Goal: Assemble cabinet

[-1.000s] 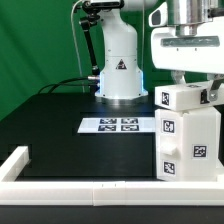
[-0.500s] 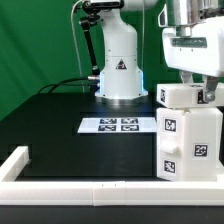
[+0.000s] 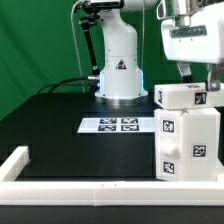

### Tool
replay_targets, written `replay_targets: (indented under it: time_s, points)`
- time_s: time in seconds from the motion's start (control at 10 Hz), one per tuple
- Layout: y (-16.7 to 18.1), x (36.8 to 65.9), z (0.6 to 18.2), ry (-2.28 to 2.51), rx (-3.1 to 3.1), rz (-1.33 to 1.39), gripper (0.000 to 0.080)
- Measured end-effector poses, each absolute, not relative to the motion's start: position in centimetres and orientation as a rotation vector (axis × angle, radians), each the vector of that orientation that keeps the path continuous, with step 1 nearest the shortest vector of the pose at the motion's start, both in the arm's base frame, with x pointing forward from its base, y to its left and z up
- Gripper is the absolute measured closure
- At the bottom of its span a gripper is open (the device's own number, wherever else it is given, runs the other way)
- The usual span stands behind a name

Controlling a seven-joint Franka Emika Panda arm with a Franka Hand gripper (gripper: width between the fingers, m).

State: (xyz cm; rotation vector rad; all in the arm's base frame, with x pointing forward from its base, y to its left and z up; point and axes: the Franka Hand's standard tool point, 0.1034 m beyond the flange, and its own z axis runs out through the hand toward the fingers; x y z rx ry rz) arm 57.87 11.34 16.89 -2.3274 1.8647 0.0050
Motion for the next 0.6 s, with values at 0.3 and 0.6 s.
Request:
replay_targets:
  time_s: [0.3,0.6]
  points:
    - [11.53,57.87,17.37,1.854,-2.319,0.009,0.0002]
    - [11.47,58.52,17.63,1.587,-2.508,-0.039,0.0002]
